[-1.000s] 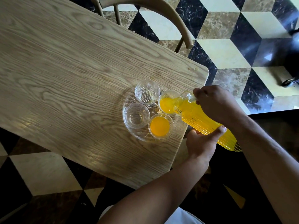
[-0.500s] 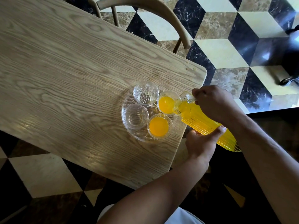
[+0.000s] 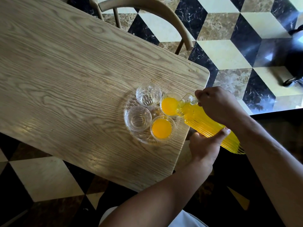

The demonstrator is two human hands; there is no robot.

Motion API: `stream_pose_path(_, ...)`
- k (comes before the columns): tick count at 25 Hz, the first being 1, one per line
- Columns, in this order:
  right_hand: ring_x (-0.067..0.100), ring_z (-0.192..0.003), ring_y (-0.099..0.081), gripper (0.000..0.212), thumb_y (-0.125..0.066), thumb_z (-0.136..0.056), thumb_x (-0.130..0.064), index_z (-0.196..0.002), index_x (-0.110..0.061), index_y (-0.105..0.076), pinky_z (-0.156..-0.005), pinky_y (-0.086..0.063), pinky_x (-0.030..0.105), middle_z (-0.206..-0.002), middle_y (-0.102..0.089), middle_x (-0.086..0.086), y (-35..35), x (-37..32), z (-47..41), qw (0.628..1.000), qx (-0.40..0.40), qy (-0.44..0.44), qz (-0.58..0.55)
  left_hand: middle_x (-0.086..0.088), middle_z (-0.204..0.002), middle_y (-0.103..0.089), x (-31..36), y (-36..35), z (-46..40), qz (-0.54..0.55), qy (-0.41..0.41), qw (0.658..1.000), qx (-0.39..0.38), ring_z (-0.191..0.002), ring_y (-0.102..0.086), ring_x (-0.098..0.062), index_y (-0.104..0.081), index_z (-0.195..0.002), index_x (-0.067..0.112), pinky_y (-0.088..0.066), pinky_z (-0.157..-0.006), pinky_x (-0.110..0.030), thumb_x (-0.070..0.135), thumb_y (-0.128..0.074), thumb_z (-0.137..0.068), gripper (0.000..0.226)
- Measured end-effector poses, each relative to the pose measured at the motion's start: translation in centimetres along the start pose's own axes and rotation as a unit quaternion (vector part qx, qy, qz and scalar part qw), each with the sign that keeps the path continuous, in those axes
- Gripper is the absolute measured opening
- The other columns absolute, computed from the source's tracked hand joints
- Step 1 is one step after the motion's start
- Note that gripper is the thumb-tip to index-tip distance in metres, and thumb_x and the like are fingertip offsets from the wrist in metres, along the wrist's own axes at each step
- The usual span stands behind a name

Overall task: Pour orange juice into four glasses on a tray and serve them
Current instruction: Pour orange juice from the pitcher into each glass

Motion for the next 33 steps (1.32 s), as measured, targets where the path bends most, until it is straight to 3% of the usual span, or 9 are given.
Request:
stream_pose_path(3,0.042,-0.092,-0.064,0.041,-0.043,-0.103,-0.031,-0.093,-0.001,-0.07,-0.082,-0.054,0.043,-0.096,-0.072,0.022,0.1,0.3,0.3,0.999,0.009,-0.02,-0.048,-0.028,-0.12,-0.075,0.6,0.4,0.4,-0.006,-0.013,1.0,0.007,-0.117,-0.071,-0.043,-0.062,-0.123,-0.009,-0.061,-0.089,-0.05,0.082,-0.091,-0.022,0.139)
stream_pose_path(5,0.036,-0.082,-0.063,0.042,-0.046,-0.102,-0.034,-0.085,-0.003,-0.07,-0.074,-0.051,0.039,-0.081,-0.07,0.013,0.3,0.5,0.5,0.995,0.012,-0.034,-0.095,-0.024,-0.106,-0.075,1.0,0.8,0.4,-0.017,-0.024,0.999,0.019,-0.099,-0.073,-0.039,-0.064,-0.106,-0.005,-0.056,-0.08,-0.049,0.068,-0.094,-0.041,0.102)
stream_pose_path(7,0.024,-0.065,-0.057,0.042,-0.048,-0.103,-0.035,-0.08,-0.005,-0.067,-0.061,-0.042,0.033,-0.065,-0.062,-0.003,0.6,0.5,1.2,0.991,0.015,-0.034,-0.132,-0.008,-0.095,-0.064,1.2,1.1,0.4,-0.013,-0.028,0.999,0.028,-0.081,-0.056,-0.023,-0.058,-0.094,0.011,-0.052,-0.079,-0.044,0.06,-0.094,-0.05,0.076)
stream_pose_path(10,0.009,-0.054,-0.048,0.041,-0.048,-0.104,-0.036,-0.077,-0.01,-0.065,-0.053,-0.034,0.028,-0.057,-0.057,-0.009,1.1,0.0,2.1,0.988,0.026,-0.01,-0.155,-0.001,-0.094,-0.06,1.6,1.6,0.7,-0.006,-0.033,0.999,0.036,-0.079,-0.049,-0.015,-0.052,-0.091,0.018,-0.055,-0.081,-0.041,0.062,-0.094,-0.048,0.075)
stream_pose_path(17,0.009,-0.054,-0.05,0.041,-0.05,-0.103,-0.036,-0.07,-0.015,-0.062,-0.056,-0.037,0.03,-0.06,-0.061,-0.007,1.3,-1.9,3.7,0.986,0.025,0.037,-0.16,-0.004,-0.096,-0.068,1.6,3.7,1.6,-0.001,-0.037,0.998,0.051,-0.074,-0.053,-0.015,-0.054,-0.093,0.016,-0.053,-0.077,-0.033,0.049,-0.101,-0.059,0.067)
stream_pose_path(22,0.001,-0.046,-0.049,0.04,-0.051,-0.102,-0.035,-0.067,-0.019,-0.061,-0.052,-0.036,0.027,-0.05,-0.058,-0.031,-0.2,-3.1,4.2,0.987,0.0,0.04,-0.154,-0.002,-0.091,-0.064,0.9,5.3,1.8,0.024,-0.033,0.997,0.061,-0.069,-0.049,-0.011,-0.049,-0.086,0.02,-0.048,-0.071,-0.026,0.04,-0.104,-0.06,0.065)
stream_pose_path(24,0.004,-0.05,-0.049,0.04,-0.051,-0.102,-0.035,-0.067,-0.02,-0.061,-0.052,-0.038,0.027,-0.051,-0.06,-0.025,-0.7,-3.9,4.5,0.988,-0.006,0.046,-0.15,-0.002,-0.091,-0.064,0.7,5.9,1.9,0.037,-0.028,0.997,0.062,-0.068,-0.048,-0.009,-0.049,-0.086,0.019,-0.045,-0.066,-0.02,0.037,-0.104,-0.061,0.063)
stream_pose_path(27,0.013,-0.056,-0.051,0.039,-0.051,-0.102,-0.035,-0.069,-0.016,-0.063,-0.055,-0.039,0.029,-0.057,-0.058,-0.009,-1.4,-4.8,4.6,0.987,-0.013,0.058,-0.149,0.001,-0.088,-0.064,0.3,6.7,1.7,0.054,-0.023,0.996,0.063,-0.065,-0.047,-0.007,-0.05,-0.086,0.019,-0.047,-0.07,-0.024,0.037,-0.105,-0.06,0.063)
stream_pose_path(33,0.019,-0.062,-0.056,0.04,-0.05,-0.102,-0.036,-0.069,-0.017,-0.063,-0.065,-0.045,0.035,-0.063,-0.061,-0.007,-2.8,-5.5,4.3,0.989,-0.024,0.062,-0.132,0.001,-0.085,-0.069,-0.2,7.7,1.6,0.09,-0.013,0.994,0.056,-0.066,-0.052,-0.009,-0.055,-0.088,0.018,-0.05,-0.069,-0.027,0.039,-0.106,-0.055,0.064)
Point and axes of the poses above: each hand's wrist, its own z-axis away from the middle knuckle, its own y-axis out of the back of the hand, x = y × z, the point moved 3 cm from there along -z, towards the middle knuckle
